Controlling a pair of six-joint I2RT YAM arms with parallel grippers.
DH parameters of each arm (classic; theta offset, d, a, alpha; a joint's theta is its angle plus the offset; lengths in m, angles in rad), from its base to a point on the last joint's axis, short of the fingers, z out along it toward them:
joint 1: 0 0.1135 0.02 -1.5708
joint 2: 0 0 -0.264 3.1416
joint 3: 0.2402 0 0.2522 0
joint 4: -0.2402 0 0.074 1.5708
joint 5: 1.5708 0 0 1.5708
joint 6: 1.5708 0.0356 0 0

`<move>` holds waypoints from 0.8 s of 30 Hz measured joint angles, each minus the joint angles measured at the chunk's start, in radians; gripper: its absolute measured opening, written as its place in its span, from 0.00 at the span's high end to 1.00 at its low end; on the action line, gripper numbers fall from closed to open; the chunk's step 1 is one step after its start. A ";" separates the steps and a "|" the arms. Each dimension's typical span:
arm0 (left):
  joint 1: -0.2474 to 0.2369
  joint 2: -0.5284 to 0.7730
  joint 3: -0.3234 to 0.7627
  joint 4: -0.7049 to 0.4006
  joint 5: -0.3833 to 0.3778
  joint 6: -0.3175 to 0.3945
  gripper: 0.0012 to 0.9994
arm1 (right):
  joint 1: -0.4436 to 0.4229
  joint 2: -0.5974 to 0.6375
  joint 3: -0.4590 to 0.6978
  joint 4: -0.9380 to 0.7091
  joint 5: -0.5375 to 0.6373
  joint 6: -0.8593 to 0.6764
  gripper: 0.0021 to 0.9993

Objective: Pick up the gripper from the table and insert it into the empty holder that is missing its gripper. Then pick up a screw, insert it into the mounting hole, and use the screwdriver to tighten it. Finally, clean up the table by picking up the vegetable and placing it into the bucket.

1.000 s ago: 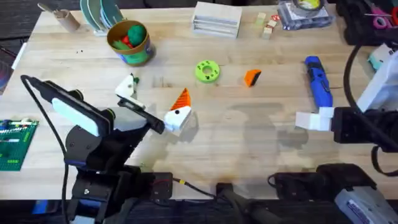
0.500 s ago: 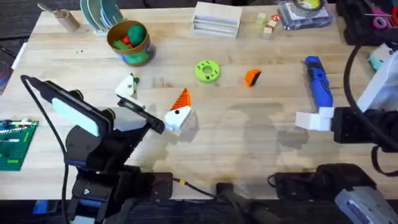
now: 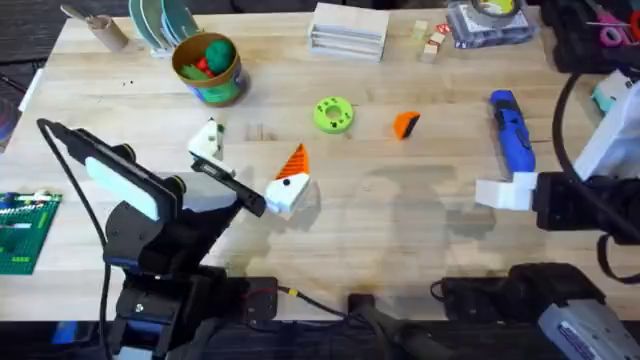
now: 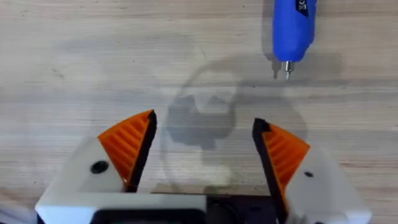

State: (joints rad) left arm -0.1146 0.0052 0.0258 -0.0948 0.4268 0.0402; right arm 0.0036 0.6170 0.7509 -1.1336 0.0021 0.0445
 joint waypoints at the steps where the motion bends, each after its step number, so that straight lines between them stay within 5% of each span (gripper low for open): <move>1: 0.000 0.000 0.000 0.000 0.008 0.000 0.01 | 0.000 0.000 0.000 0.000 0.000 0.000 0.01; 24: 0.000 0.000 0.000 0.000 0.215 0.000 0.01 | 0.000 0.000 0.000 0.000 0.000 0.000 0.01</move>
State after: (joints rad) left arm -0.1146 0.0051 0.0261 -0.0952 0.6413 0.0399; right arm 0.0036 0.6170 0.7509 -1.1336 0.0024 0.0448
